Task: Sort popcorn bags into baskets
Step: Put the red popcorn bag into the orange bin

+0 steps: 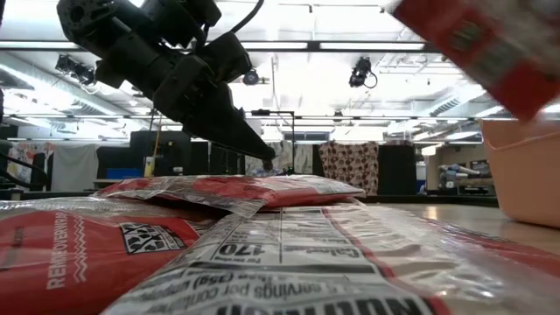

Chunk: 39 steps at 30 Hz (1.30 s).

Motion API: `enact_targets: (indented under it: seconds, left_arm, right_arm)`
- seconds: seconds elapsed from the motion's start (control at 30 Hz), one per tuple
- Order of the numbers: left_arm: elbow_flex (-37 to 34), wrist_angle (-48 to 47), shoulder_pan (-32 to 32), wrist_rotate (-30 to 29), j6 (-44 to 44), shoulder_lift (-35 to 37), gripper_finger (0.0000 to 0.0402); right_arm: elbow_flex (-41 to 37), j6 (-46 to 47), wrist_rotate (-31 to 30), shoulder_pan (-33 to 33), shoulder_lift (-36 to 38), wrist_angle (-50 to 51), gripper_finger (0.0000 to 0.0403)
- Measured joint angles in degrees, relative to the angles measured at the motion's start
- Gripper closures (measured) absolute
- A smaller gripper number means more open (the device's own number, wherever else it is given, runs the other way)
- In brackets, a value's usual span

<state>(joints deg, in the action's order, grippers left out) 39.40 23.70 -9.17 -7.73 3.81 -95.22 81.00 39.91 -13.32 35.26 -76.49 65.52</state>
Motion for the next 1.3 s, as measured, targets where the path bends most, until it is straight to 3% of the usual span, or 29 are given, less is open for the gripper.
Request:
enact_targets:
  seconds: [0.1,0.23,0.37,0.43,0.63,0.77,0.83,0.97,1.17,1.3]
  left_arm:
    - [0.0,0.0,0.0,0.0,-0.47,0.0,0.0154]
    - [0.0,0.01,0.0,0.0,-0.67,0.0,0.0154]
    - [0.0,-0.03,0.0,-0.02,-0.66,0.0,0.0154]
    - [0.0,-0.25,0.0,0.0,-0.66,0.0,0.0154]
    - [0.0,-2.29,0.01,0.0,-0.66,0.0,0.0154]
    - [0.0,-2.08,0.26,0.0,-0.63,0.0,0.0154]
    - [0.0,-2.08,0.26,0.0,-0.66,0.0,0.0154]
    - [0.0,-1.57,0.26,0.61,-1.46,0.0,0.0154]
    - [0.02,-2.58,-0.34,9.44,-0.69,0.0,0.0154]
    - [0.03,-3.49,-2.3,13.99,3.43,0.0,0.0154]
  right_arm:
    - [-0.04,5.89,-3.09,3.9,0.79,6.84,0.0401]
    - [-1.82,10.84,-12.68,9.55,1.38,11.49,0.0401]
    - [-6.83,18.19,-14.34,13.02,1.07,11.11,0.0391]
    - [-10.24,24.96,-12.9,14.46,0.67,9.73,0.0377]
    - [-16.21,39.97,1.02,17.63,0.68,6.98,0.0315]
    - [-14.55,42.68,5.9,17.89,0.72,6.82,0.0285]
    - [-12.16,42.57,5.08,17.32,0.76,6.39,0.028]
    - [-9.95,36.63,-5.12,14.17,0.51,3.67,0.0283]
    - [-9.93,6.57,-12.51,7.19,-6.22,-7.66,0.029]
    - [-9.93,-8.73,-16.88,3.64,-12.33,-17.47,0.029]
